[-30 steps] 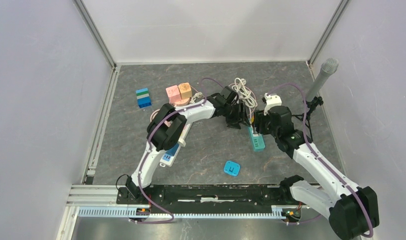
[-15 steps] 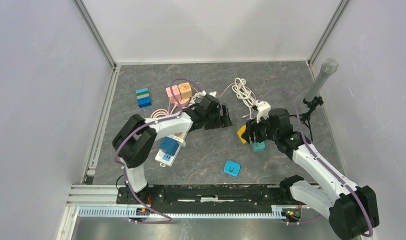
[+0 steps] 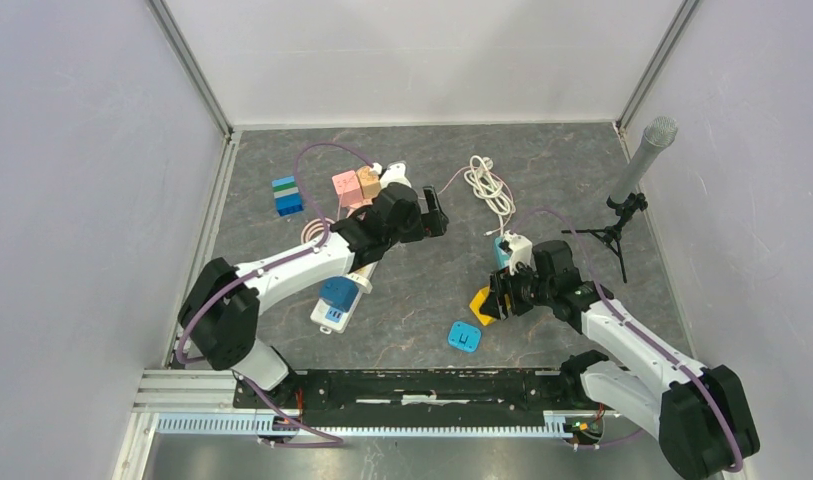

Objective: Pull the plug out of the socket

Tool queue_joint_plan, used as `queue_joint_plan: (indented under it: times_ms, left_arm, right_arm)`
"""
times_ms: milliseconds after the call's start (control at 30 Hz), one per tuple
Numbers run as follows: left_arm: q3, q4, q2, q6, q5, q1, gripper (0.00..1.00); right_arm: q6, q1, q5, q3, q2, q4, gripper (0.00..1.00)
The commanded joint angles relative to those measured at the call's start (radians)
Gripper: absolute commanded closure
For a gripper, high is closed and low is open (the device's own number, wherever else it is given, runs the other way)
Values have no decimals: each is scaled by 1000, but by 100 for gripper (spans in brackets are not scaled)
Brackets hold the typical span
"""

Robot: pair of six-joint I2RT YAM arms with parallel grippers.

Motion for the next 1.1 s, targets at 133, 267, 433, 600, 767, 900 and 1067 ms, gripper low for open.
queue_joint_plan:
  times_ms: [133,267,433,600,767,900,1067]
  left_arm:
    - [-2,-23,-65,42,-24,-1,0]
    - [0,-39,-84,40,-25,0,0]
    - [18,-57,-113,55,-19,1,0]
    - [74,-122,-124,78,3,1,0]
    - [92,-171,-160,105,-9,4,0]
    - [96,-230,-211,121,-43,24,0]
    - [95,-344,-299,137,-143,62,0]
  right_arm:
    - [18,5,106,8,4,-43,29]
    - [33,5,204,27,-22,-73,13]
    - [58,5,280,52,-33,-69,2]
    - [87,5,361,109,-48,-76,2]
    - [83,5,364,190,-74,-80,2]
    - [82,5,312,238,-102,-14,2]
    - [146,6,195,274,-76,115,2]
